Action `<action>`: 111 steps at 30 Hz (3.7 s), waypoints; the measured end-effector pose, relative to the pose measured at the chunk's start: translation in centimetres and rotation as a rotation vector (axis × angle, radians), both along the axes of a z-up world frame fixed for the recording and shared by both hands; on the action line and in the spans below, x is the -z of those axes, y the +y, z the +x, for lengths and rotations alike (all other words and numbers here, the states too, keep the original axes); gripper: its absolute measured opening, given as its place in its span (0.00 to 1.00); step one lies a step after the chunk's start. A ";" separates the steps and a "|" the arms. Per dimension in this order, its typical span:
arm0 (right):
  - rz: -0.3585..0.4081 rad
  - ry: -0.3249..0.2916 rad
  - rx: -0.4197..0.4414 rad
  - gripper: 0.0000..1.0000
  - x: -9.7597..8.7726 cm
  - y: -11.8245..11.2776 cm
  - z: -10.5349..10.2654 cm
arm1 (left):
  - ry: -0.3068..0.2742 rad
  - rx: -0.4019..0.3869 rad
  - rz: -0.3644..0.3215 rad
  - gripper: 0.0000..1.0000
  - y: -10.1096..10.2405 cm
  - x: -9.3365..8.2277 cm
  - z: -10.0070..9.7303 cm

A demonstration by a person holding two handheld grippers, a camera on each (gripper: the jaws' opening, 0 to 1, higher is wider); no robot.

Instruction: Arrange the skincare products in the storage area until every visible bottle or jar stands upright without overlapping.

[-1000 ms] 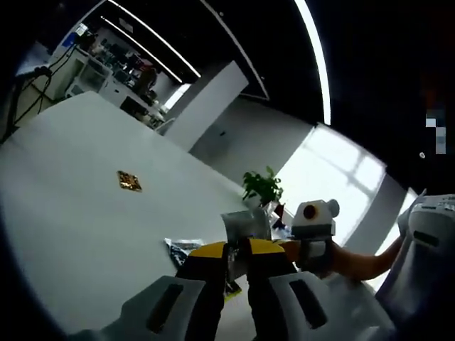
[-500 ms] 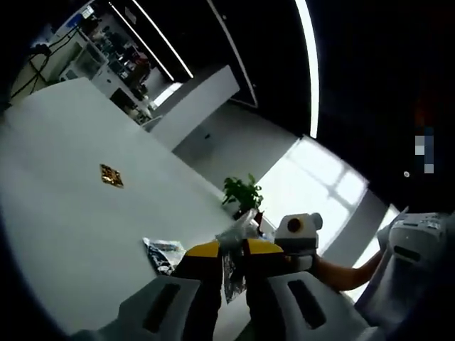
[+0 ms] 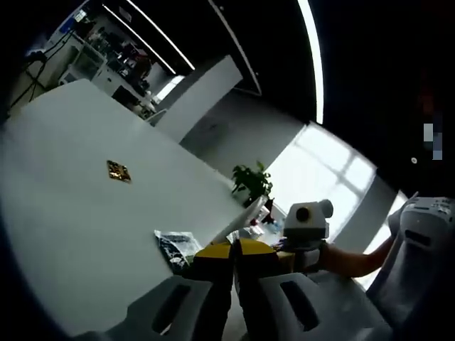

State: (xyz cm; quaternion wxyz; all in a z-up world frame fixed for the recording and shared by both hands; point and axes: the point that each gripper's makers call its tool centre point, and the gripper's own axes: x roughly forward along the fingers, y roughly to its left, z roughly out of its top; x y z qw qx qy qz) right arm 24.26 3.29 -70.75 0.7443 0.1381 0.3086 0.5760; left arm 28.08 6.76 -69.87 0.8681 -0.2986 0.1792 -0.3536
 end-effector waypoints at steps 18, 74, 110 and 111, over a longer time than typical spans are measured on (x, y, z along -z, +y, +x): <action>-0.188 -0.057 -0.066 0.01 5.0 0.6 -0.2 | -0.001 0.074 0.472 0.00 -0.3 5.6 0.0; -0.439 -0.286 -0.118 0.09 10.4 -0.1 1.1 | 0.092 0.094 0.667 0.00 0.1 12.3 1.0; -0.516 -0.456 -0.165 0.12 12.2 0.9 2.7 | 0.044 0.167 0.695 0.00 -1.3 12.6 1.5; -0.516 -0.455 -0.165 0.12 12.2 0.9 2.7 | 0.037 0.169 0.701 0.00 -1.3 12.6 1.6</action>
